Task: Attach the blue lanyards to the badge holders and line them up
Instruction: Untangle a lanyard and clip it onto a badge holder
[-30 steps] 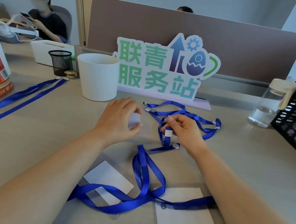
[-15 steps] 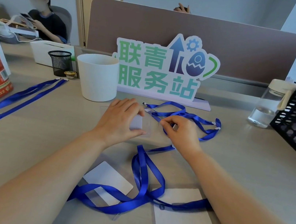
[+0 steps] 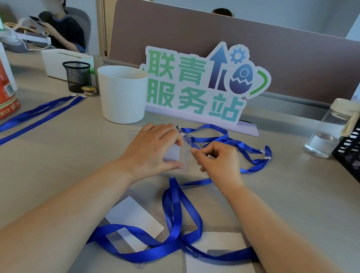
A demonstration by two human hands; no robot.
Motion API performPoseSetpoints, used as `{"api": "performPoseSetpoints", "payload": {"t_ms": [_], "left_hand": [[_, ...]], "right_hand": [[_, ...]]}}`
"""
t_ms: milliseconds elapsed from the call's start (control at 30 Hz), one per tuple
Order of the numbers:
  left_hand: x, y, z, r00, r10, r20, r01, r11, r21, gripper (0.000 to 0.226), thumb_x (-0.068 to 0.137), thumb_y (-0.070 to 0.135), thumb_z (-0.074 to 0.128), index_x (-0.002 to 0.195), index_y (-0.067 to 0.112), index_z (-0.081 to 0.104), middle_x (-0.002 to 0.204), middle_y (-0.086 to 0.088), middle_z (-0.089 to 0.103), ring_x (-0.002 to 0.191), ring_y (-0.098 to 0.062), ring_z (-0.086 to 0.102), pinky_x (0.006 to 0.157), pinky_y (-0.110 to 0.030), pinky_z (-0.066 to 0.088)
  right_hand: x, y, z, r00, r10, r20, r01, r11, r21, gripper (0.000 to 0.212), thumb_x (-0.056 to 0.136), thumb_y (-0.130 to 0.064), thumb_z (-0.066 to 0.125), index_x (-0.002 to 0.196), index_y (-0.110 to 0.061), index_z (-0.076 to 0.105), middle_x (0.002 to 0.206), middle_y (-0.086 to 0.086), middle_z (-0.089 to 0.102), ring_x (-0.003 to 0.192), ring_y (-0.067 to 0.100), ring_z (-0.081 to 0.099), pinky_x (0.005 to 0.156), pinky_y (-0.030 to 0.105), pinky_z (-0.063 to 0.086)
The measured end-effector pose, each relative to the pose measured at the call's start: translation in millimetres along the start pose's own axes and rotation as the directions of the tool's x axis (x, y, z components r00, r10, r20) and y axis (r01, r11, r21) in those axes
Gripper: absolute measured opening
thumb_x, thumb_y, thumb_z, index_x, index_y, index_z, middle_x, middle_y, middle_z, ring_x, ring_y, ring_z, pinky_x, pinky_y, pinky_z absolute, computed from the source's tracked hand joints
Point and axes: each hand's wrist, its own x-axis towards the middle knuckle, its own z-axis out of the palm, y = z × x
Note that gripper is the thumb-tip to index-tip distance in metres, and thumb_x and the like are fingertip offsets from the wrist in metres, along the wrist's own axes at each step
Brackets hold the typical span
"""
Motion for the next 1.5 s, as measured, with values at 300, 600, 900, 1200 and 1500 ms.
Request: {"api": "performPoseSetpoints", "payload": {"t_ms": [300,600,900,1200,1500], "left_hand": [[0.0,-0.3,-2.1,1.0,0.017,-0.015,-0.017,0.999,-0.043,0.034,0.07,0.051,0.059,0.085,0.024,0.044,0.082,0.006,0.056,0.078,-0.009,0.04,0.069,-0.019,0.019],[-0.5,-3.7,-2.2,1.0,0.011,-0.026,-0.012,1.0,-0.026,0.027,0.079,0.047,0.053,0.082,0.02,0.049,0.08,0.004,0.057,0.073,-0.016,0.052,0.069,-0.023,0.024],[-0.1,-5.0,-6.7,0.999,-0.02,-0.026,0.021,0.999,0.031,0.033,0.076,0.053,0.05,0.078,0.02,0.047,0.075,0.006,0.057,0.067,-0.019,0.056,0.065,-0.021,0.015],[1.5,4.1,-8.6,0.988,-0.154,-0.024,0.155,0.987,0.044,0.048,0.069,0.041,0.077,0.097,0.008,0.056,0.073,0.005,0.056,0.069,-0.02,0.061,0.07,-0.021,0.018],[3.4,3.7,-10.7,0.996,-0.093,-0.009,0.093,0.995,0.037,0.033,0.072,0.058,0.052,0.068,0.028,0.063,0.067,0.012,0.057,0.066,-0.012,0.056,0.068,-0.023,0.016]], "right_hand": [[-0.4,-1.1,-4.6,0.997,-0.017,0.079,0.013,0.998,0.055,0.013,0.082,-0.022,0.068,0.071,-0.024,0.062,0.059,-0.004,0.055,0.045,-0.002,0.048,0.052,0.007,0.041],[-1.9,-1.8,-4.4,0.984,-0.029,0.177,0.021,0.999,0.049,0.008,0.088,-0.022,0.061,0.082,-0.025,0.065,0.07,-0.009,0.062,0.054,-0.007,0.054,0.058,0.005,0.044],[-5.0,-3.6,-8.0,0.967,-0.071,0.244,0.078,0.997,-0.021,0.014,0.088,-0.016,0.061,0.1,-0.017,0.068,0.083,-0.004,0.066,0.055,-0.005,0.052,0.059,0.007,0.044],[-9.0,-8.4,-2.0,0.975,-0.162,0.152,0.18,0.977,-0.114,0.021,0.075,-0.019,0.076,0.095,-0.016,0.071,0.092,-0.001,0.071,0.081,0.017,0.063,0.074,0.016,0.048],[-10.3,-7.7,-1.5,0.967,-0.227,0.118,0.246,0.951,-0.186,0.017,0.083,-0.014,0.067,0.099,-0.011,0.073,0.09,-0.01,0.066,0.077,-0.009,0.054,0.074,-0.001,0.04]]}}
